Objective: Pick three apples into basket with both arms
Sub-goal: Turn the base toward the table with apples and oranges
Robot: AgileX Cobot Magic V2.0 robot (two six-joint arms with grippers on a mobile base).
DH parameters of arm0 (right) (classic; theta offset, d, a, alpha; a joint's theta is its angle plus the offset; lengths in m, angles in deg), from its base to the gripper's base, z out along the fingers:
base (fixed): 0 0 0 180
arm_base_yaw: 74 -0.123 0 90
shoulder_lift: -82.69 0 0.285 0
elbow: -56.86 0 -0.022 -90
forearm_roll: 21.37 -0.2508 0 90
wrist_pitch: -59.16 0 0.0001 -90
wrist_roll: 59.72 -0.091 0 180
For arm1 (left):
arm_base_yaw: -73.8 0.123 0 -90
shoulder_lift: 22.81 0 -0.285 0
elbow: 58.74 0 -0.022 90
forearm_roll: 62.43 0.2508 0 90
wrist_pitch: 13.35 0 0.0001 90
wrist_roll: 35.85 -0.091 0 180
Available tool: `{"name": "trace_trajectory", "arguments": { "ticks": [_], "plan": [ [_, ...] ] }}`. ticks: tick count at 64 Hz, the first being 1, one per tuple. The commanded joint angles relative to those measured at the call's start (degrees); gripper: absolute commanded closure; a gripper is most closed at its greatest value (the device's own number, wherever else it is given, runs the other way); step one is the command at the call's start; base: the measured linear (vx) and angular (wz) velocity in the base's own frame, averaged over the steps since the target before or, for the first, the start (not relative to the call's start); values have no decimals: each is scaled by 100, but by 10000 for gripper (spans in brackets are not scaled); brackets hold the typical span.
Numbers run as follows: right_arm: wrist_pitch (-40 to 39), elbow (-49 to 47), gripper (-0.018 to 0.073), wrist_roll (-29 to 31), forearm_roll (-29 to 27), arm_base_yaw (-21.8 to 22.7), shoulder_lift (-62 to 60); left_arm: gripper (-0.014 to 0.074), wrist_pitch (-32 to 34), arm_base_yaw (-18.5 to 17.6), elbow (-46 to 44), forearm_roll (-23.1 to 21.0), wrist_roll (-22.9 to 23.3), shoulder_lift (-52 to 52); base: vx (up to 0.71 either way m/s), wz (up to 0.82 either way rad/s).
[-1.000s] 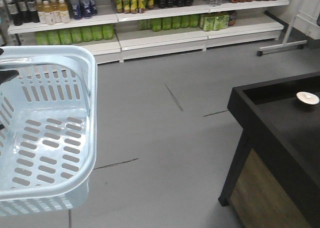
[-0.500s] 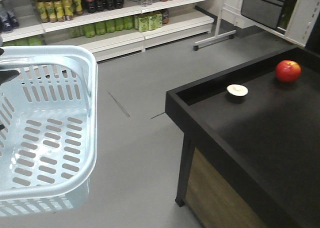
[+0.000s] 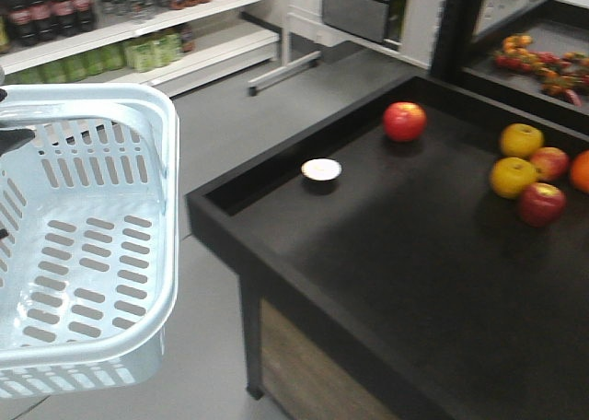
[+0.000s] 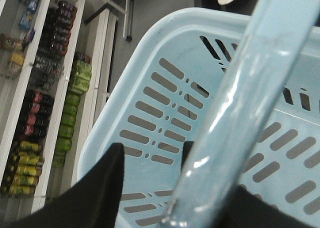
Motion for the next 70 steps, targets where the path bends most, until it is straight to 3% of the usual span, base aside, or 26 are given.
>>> {"name": "trace_trajectory", "arguments": {
  "ticks": [1, 33, 70],
  "plan": [
    [-405, 81, 568, 22, 36, 3, -66, 603, 485, -3, -193, 112, 69, -103, 12, -54],
    [-405, 81, 568, 22, 36, 3, -66, 603, 485, -3, -193, 112, 69, -103, 10, -51],
    [-405, 81, 568, 22, 36, 3, -66, 603, 485, -3, -193, 112, 69, -103, 6, -28]
  ]
}}
